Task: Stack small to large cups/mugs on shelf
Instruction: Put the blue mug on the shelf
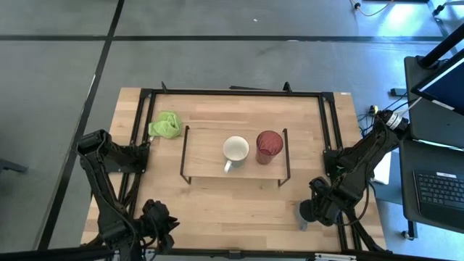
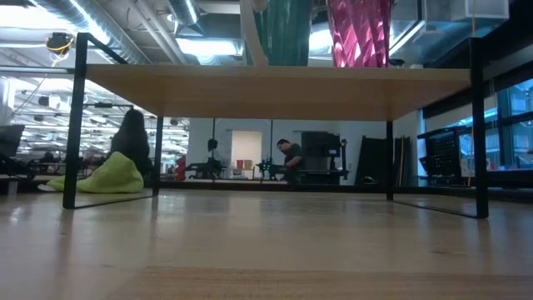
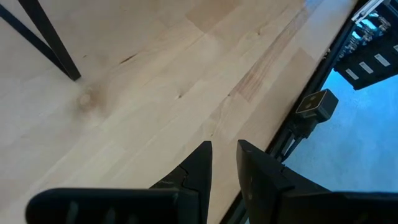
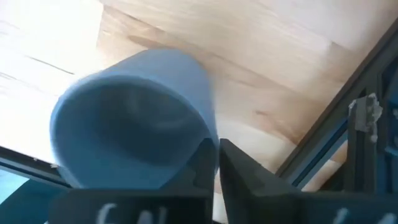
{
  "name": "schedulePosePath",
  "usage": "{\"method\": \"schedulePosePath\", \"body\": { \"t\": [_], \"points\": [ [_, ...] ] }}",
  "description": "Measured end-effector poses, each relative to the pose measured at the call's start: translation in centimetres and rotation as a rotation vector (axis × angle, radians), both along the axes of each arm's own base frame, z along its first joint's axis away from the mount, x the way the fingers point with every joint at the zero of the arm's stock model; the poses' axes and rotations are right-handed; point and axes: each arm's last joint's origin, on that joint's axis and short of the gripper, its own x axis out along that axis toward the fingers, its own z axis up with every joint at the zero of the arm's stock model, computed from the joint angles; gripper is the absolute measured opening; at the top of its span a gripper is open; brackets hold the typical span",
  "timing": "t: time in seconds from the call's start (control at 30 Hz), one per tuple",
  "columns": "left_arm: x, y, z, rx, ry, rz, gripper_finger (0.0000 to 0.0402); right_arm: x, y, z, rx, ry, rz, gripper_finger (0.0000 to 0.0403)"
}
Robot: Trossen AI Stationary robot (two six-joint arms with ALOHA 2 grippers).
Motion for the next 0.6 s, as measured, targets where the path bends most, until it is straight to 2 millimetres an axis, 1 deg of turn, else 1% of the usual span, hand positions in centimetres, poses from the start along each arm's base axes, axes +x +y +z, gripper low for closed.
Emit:
{"method": "schedulePosePath", "body": {
  "t": [0.07,0.17,0.27,0.43,0.6],
  "points": [
    [0.1,0.1,0.0,0.003,0.001,0.005,0.0069,0.2,-0.1,0.0,0.003,-0.002,0.001,0.001],
    [0.2,0.2,0.0,0.018,0.007,0.0,0.0069,0.7,-0.3,0.0,0.014,-0.016,-0.009,0.0015],
    [0.1,0.6,0.2,0.043,0.018,-0.008,0.0069,1.6,-0.1,0.1,0.043,-0.094,-0.021,0.0014],
    [0.0,1.6,1.4,0.051,-0.011,-0.003,0.0069,4.2,0.7,-0.4,0.11,-0.247,-0.035,0.0011],
    [0.0,2.4,2.3,0.076,-0.036,-0.016,0.0069,7.9,2.4,-2.4,0.173,-0.359,0.003,0.0014]
  ]
}}
